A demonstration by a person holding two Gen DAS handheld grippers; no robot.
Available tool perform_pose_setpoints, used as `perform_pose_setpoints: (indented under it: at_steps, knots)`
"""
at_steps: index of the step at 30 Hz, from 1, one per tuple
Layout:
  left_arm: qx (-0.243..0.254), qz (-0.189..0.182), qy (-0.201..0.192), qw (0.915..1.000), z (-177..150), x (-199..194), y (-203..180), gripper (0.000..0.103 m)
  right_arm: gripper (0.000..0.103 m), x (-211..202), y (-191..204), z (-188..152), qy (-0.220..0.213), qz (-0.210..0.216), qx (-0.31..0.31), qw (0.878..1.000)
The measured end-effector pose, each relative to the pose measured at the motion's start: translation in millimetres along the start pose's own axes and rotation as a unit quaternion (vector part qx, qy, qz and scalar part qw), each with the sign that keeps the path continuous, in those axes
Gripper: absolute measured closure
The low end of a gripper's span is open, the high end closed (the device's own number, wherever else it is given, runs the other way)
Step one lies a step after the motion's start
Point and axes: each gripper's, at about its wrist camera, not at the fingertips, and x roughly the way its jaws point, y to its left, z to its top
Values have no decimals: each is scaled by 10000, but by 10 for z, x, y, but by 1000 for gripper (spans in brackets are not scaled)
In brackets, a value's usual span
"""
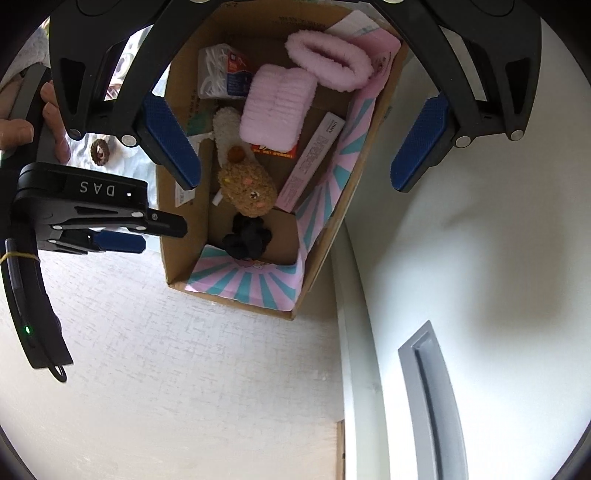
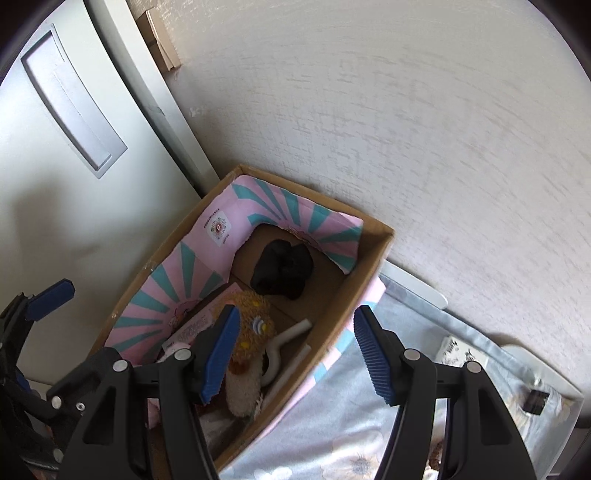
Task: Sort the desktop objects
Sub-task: 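Carry UNMV box and black plush into the cardboard box and release both, then move both open tools back over the floral cloth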
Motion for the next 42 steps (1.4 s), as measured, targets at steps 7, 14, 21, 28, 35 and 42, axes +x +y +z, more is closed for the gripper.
perform_pose_setpoints:
  at_steps: [7, 14, 21, 28, 35, 42]
  knots:
    - [241, -25, -70, 9997, 17, -172, -189, 1, 43, -305, -272, -174, -181, -163, 235, 9994]
    - [619, -188, -151, 9978, 0, -389, -496, 1, 43, -883, -879, -452, -478, -618, 634, 9949]
    - [1044, -601, 18, 9927, -91, -461, -991, 0, 43, -1360, -1505, -887, -657, -979, 1390, 9833]
    - [1675, -1032, 441, 9795, -630, -324, -1613, 1, 43, -1531, -1887, -1402, -651, -1125, 1989, 9714]
    - [2462, -1190, 820, 9584, -1369, -18, -2099, 0, 43, -1449, -2048, -1732, -488, -1119, 2192, 9680]
    - [2538, -1211, 1086, 9535, -1702, 219, -2295, 1, 43, -1176, -2195, -1879, -145, -1162, 2116, 9703]
